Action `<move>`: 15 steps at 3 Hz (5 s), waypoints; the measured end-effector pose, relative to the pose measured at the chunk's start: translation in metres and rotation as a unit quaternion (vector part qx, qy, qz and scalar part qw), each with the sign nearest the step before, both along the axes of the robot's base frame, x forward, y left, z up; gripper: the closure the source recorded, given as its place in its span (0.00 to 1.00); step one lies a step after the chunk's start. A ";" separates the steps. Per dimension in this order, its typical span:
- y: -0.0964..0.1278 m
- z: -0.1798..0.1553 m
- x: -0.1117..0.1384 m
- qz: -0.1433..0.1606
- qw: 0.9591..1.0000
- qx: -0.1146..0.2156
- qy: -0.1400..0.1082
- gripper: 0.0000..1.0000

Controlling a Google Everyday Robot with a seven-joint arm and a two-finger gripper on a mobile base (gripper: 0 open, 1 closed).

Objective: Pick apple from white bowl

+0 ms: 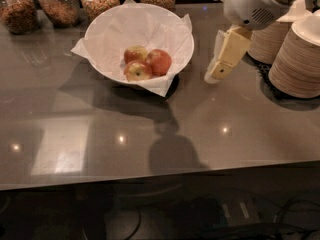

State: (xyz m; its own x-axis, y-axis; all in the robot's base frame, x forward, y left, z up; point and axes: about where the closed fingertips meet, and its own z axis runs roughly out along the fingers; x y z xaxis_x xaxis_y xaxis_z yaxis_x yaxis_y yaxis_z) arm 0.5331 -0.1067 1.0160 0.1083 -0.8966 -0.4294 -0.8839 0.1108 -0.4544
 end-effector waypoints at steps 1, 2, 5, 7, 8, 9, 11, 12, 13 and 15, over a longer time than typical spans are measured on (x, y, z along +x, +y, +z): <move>0.023 -0.006 0.036 0.027 1.000 -0.008 -0.003 0.00; 0.060 -0.021 0.095 0.047 0.999 -0.024 0.001 0.00; 0.055 -0.044 0.118 0.054 0.997 -0.051 -0.001 0.00; 0.063 -0.070 0.145 0.062 0.997 -0.051 0.018 0.42; 0.068 -0.078 0.152 0.065 0.996 -0.048 0.027 0.51; 0.071 -0.086 0.154 0.067 0.996 -0.044 0.036 0.48; 0.082 -0.104 0.150 0.076 0.994 -0.035 0.063 0.37; 0.085 -0.111 0.149 0.079 0.994 -0.034 0.071 0.38; 0.086 -0.116 0.149 0.081 0.993 -0.034 0.076 0.38; 0.086 -0.129 0.152 0.083 0.992 -0.037 0.087 0.38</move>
Offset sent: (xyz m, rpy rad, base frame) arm 0.1115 0.0695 -0.0251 -0.0669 0.0034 0.1096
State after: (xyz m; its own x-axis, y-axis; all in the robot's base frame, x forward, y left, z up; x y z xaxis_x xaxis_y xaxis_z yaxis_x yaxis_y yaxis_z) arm 0.6849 -0.0207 0.8868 0.1872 -0.9023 -0.3884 -0.9529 -0.0707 -0.2950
